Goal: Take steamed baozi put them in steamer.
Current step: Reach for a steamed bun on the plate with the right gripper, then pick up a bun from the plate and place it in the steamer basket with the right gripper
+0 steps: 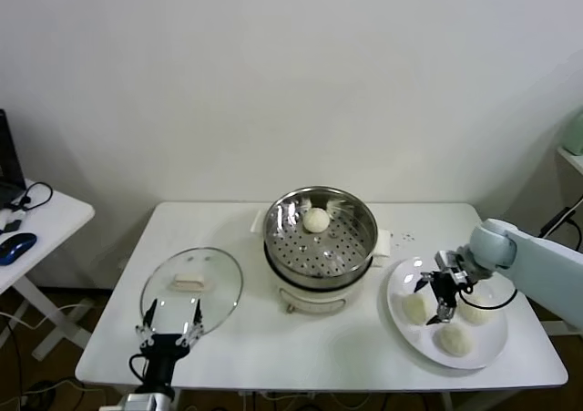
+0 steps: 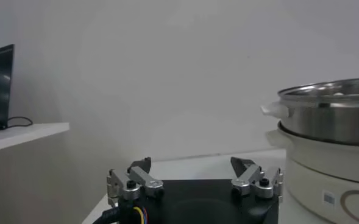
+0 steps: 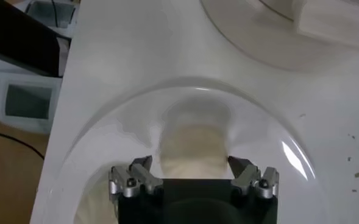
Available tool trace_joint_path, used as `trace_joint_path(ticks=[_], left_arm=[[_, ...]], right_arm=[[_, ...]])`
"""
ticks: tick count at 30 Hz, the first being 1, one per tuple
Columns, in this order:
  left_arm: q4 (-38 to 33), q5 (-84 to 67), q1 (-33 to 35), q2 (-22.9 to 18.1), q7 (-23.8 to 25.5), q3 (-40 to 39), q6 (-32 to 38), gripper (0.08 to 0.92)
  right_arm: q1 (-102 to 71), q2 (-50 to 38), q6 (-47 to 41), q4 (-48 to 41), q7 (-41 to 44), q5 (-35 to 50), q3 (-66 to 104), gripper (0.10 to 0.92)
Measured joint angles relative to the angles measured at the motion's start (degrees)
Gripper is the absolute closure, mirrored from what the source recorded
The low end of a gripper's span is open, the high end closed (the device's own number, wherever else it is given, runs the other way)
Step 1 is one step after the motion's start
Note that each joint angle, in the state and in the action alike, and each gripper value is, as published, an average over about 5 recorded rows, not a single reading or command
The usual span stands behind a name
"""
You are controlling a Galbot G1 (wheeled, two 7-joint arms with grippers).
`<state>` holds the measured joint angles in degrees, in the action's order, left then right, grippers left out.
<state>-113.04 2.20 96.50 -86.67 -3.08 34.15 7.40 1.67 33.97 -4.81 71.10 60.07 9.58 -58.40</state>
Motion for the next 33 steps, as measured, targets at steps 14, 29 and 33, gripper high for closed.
trace_joint_path(ticks=[14, 29, 33], left_arm=[[0.1, 0.2, -0.1, -0.1, -0.1, -0.1, 0.0, 0.177], [0.1, 0.1, 0.0, -0.1, -0.1, -0.1, 0.1, 0.177], [-0.1, 0.2, 0.0, -0.2, -0.1, -0.1, 0.1, 0.177]], right_arm=[[-0.8, 1.2, -0.2, -0.9, -0.1, -0.8, 0.2, 0.293], [1.9, 0.0, -0.5, 0.9, 0.0, 1.1, -0.6, 0.337], [7.0, -1.0, -1.1, 2.5, 0.5, 4.2, -3.6, 0.337]])
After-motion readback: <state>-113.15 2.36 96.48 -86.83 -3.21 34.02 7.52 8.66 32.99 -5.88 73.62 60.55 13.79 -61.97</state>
